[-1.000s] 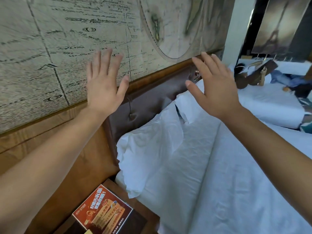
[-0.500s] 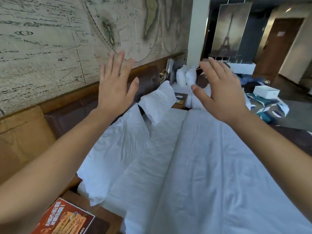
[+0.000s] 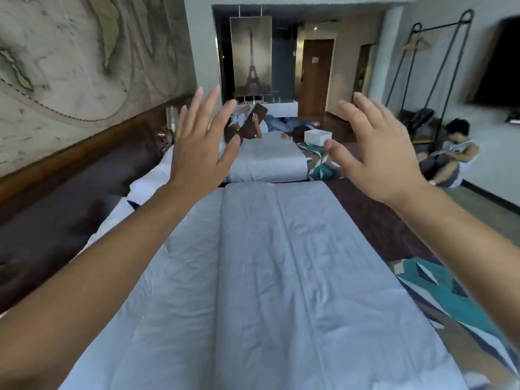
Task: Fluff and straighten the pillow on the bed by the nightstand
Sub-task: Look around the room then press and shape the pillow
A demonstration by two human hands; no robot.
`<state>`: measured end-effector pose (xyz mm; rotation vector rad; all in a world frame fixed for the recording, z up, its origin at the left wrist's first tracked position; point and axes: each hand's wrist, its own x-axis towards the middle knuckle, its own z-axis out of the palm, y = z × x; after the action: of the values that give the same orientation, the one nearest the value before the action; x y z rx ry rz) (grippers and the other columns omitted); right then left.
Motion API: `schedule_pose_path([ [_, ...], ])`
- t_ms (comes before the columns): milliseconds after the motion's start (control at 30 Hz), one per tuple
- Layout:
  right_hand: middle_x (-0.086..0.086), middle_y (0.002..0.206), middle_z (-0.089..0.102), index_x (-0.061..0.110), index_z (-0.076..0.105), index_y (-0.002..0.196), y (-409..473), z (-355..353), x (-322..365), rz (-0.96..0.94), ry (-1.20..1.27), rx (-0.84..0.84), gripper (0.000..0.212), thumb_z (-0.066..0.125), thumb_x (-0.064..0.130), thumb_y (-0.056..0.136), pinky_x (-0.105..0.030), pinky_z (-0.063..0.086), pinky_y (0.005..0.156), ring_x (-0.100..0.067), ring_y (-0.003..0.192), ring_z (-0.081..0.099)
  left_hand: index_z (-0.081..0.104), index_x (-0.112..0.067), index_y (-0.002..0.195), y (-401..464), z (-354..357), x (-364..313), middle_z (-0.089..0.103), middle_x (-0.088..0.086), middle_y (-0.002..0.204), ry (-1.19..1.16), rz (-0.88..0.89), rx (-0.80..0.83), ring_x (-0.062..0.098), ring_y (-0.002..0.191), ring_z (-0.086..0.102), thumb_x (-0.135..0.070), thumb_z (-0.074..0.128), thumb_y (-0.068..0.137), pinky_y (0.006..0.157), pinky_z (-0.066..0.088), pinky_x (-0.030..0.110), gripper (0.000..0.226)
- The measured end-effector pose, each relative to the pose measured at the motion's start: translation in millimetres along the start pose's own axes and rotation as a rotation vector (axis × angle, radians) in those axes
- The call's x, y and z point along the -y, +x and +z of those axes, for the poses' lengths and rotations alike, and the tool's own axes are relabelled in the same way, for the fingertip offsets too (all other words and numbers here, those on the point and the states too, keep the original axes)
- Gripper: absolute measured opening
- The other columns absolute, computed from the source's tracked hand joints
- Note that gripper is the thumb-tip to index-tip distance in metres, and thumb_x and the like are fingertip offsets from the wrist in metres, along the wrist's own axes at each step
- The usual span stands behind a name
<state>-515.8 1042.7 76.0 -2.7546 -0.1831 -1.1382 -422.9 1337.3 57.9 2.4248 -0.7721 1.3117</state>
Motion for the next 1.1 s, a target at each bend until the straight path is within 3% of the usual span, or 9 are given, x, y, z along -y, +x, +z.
schedule_pose_path([
  [167, -0.010, 0.169, 0.027, 0.023, 0.035, 0.159, -24, -27, -14, 0.146, -0.080, -0.042, 0.069, 0.043, 0.058, 0.100, -0.057, 0.025, 0.123, -0.032, 0.156, 0.022, 0.040, -0.016, 0.160, 11, 26, -18, 0.026, 0.010, 0.172, -0.141, 0.058, -0.033, 0.036, 0.161, 0.018, -0.037, 0.041, 0.108, 0.129, 0.017, 0.052, 0.056],
  [567, -0.006, 0.170, 0.023, 0.026, 0.030, 0.161, -107, -111, -43, 0.454, -0.297, -0.147, 0.066, 0.047, 0.055, 0.104, -0.052, 0.023, 0.124, -0.031, 0.157, 0.019, 0.040, -0.018, 0.160, 27, 64, -101, 0.025, 0.007, 0.173, -0.480, 0.217, 0.016, 0.032, 0.163, 0.014, -0.038, 0.041, 0.107, 0.130, 0.016, 0.055, 0.056],
  [900, -0.007, 0.171, 0.022, 0.029, 0.027, 0.161, -177, -185, -87, 0.592, -0.508, -0.119, 0.071, 0.035, 0.064, 0.100, -0.057, 0.021, 0.125, -0.032, 0.158, 0.017, 0.041, -0.021, 0.159, 47, 77, -246, 0.023, 0.003, 0.174, -0.660, 0.367, 0.054, 0.031, 0.163, 0.013, -0.038, 0.044, 0.106, 0.128, 0.019, 0.059, 0.056],
  [1100, -0.006, 0.171, 0.022, 0.030, 0.026, 0.161, -223, -232, -150, 0.657, -0.613, -0.108, 0.071, 0.034, 0.065, 0.100, -0.055, 0.021, 0.125, -0.031, 0.158, 0.017, 0.024, -0.026, 0.166, 60, 86, -369, 0.009, 0.001, 0.177, -0.711, 0.455, 0.165, 0.028, 0.165, 0.001, -0.062, 0.020, 0.105, 0.131, 0.004, 0.055, 0.071],
])
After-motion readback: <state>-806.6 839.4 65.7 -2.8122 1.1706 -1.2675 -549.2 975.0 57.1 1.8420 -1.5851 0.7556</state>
